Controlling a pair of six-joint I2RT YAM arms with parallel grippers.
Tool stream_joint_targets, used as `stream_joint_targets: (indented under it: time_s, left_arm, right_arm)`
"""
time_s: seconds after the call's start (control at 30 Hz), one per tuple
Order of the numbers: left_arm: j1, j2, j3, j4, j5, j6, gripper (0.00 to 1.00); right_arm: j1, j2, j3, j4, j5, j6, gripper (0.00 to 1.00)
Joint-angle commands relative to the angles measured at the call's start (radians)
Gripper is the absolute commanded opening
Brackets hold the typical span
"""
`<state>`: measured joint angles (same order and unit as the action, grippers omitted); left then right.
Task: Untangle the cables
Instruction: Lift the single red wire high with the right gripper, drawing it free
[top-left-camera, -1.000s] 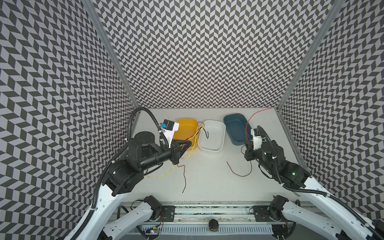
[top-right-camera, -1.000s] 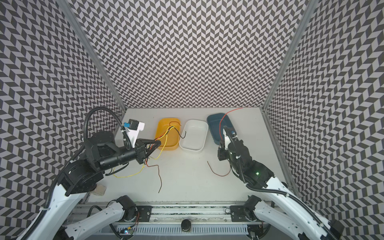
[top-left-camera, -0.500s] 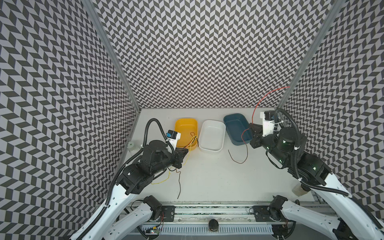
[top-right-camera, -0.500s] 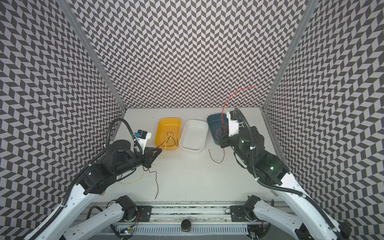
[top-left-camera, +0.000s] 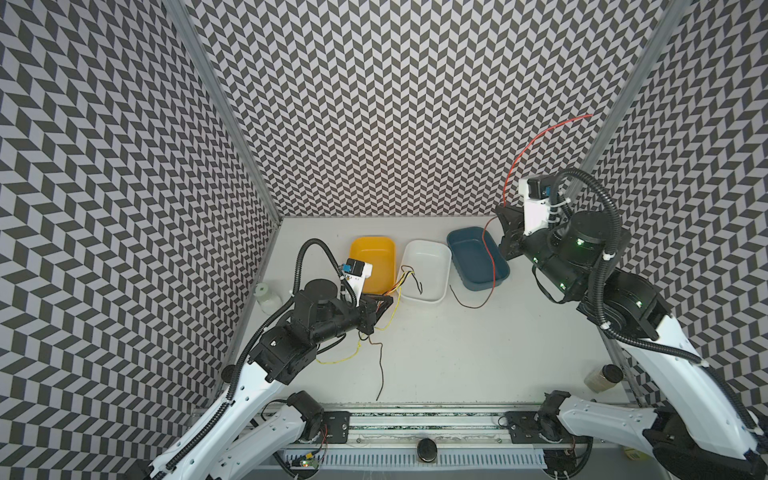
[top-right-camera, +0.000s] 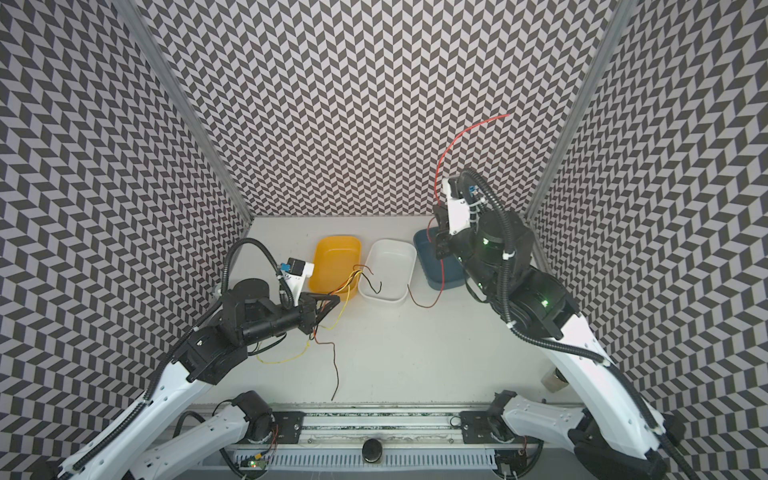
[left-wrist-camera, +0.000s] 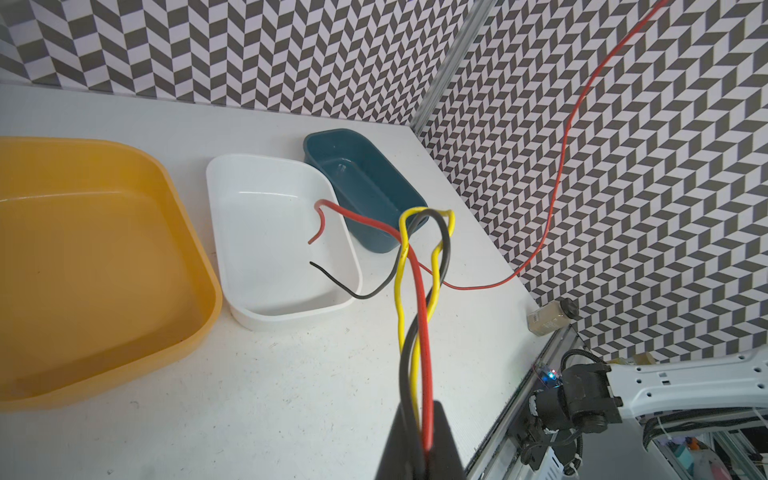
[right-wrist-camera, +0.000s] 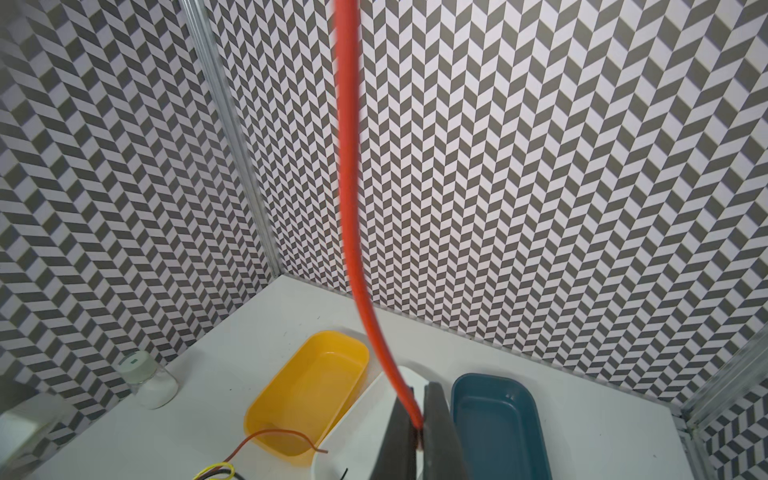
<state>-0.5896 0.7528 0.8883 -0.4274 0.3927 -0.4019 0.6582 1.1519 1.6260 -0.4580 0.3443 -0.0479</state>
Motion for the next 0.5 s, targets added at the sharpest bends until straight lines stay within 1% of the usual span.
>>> stream_joint_targets:
  time_s: [0.0, 0.13, 0.2, 0.33, 0.37, 0.47]
  left_arm:
    - [0.001, -0.06, 0.057, 0.006, -0.064, 0.047, 0.0]
    - [0.002, -0.178, 0.016, -0.004, -0.271, 0.113, 0.0]
    - [0.002, -0.217, -0.01, -0.006, -0.367, 0.124, 0.0]
    - [0.002, -0.272, -0.074, 0.03, -0.47, 0.125, 0.0]
    - [0.002, -0.311, -0.081, 0.028, -0.492, 0.128, 0.0]
    - [0.003, -0.342, -0.098, 0.016, -0.556, 0.129, 0.0]
  right_arm:
    - [-0.018, 0.042, 0.033, 0.064, 0.036, -0.096, 0.0]
    - [-0.033, 0.08, 0.058, 0.099, 0.008, -0.121, 0.0]
    - [-0.046, 0.105, 0.077, 0.107, -0.004, -0.131, 0.0]
    - [-0.083, 0.159, 0.117, 0.132, 0.004, -0.161, 0.0]
    - [-0.095, 0.17, 0.127, 0.135, 0.008, -0.162, 0.0]
    - [-0.115, 0.202, 0.148, 0.149, 0.001, -0.158, 0.0]
